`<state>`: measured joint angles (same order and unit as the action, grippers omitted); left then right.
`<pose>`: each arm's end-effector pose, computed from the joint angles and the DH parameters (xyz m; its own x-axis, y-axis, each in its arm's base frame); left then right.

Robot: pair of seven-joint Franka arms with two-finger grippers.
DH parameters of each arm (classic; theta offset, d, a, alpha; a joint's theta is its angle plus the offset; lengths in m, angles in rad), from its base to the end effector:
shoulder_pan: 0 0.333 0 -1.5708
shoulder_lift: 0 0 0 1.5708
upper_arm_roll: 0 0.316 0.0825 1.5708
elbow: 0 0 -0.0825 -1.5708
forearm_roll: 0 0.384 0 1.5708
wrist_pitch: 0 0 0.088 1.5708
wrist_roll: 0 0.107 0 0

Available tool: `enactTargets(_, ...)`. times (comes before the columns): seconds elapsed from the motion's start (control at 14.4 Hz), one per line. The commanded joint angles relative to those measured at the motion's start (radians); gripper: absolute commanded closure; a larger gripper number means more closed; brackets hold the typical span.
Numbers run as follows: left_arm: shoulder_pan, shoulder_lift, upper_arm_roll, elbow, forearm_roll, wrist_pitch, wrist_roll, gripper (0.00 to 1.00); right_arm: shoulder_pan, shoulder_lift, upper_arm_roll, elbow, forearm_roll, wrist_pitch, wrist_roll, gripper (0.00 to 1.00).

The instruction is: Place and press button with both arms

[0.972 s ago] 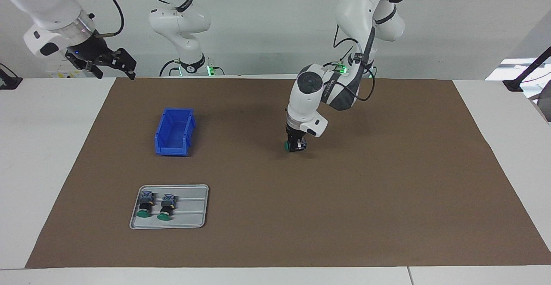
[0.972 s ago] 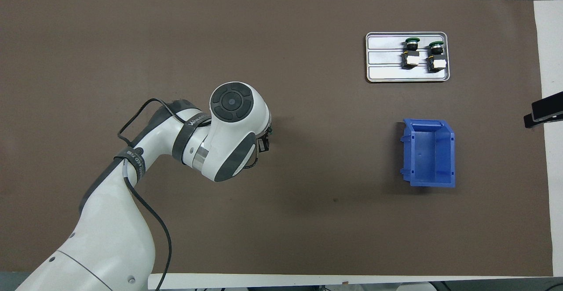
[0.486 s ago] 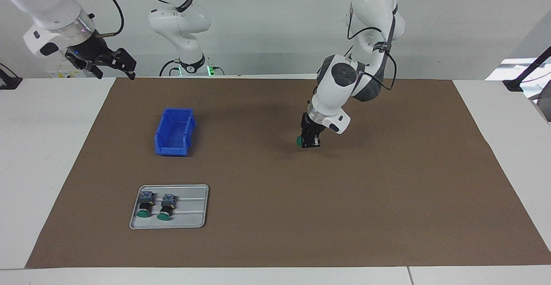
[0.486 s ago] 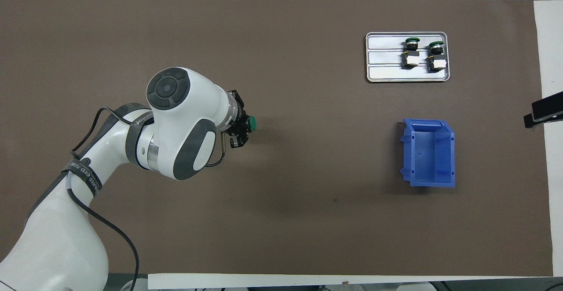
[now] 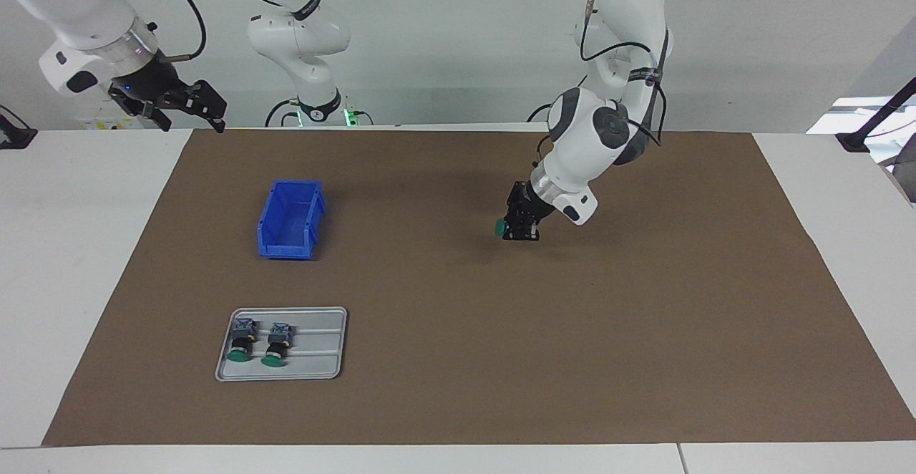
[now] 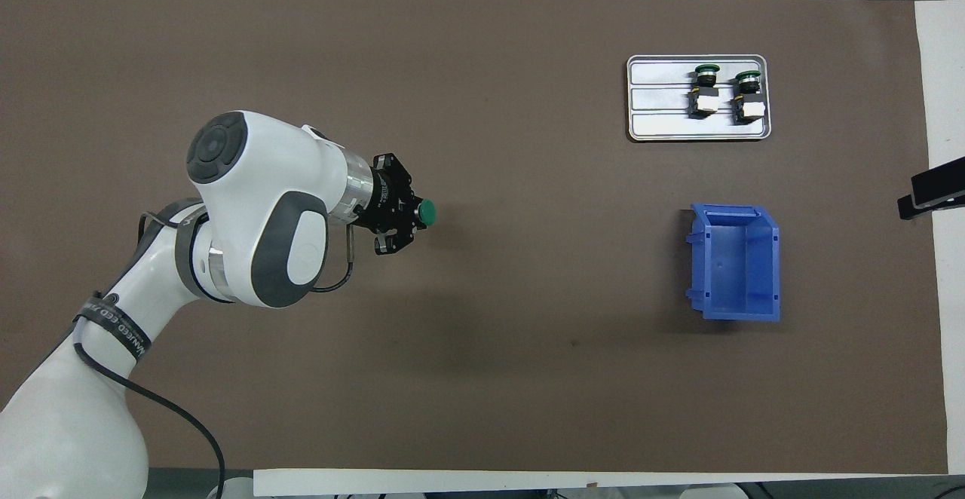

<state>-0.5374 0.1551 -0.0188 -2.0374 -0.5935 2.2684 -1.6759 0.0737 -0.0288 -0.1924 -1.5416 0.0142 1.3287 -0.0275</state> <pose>0.4928 -0.3228 0.3795 0.0562 0.8897 -0.4530 0.9936 -0.0945 -0.0624 0.5154 -0.0613 0.6343 0.9795 -0.0846 -0.1829 -0.0906 -0.9956 -0.0247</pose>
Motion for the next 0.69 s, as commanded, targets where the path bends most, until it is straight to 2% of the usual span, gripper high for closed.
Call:
enactTargets(0.0,0.036,-0.065,-0.004,-0.075,-0.09,0.001,0.152,0.88,0.0,-0.022,0.001,-0.022,0.001,-0.003,-0.008,0.0)
enactTargets(0.28,0.103,-0.091,-0.004,-0.112,-0.282,-0.096,0.352,0.89,0.0,-0.022,0.001,-0.022,0.001,-0.003,-0.008,0.0)
enactTargets(0.49,0.114,-0.112,-0.004,-0.157,-0.426,-0.087,0.462,0.92,0.0,-0.022,0.001,-0.022,0.001,-0.003,-0.008,0.0)
enactTargets(0.62,0.122,-0.1,-0.003,-0.17,-0.547,-0.078,0.513,0.92,0.0,-0.022,0.001,-0.022,0.001,-0.005,-0.008,0.0)
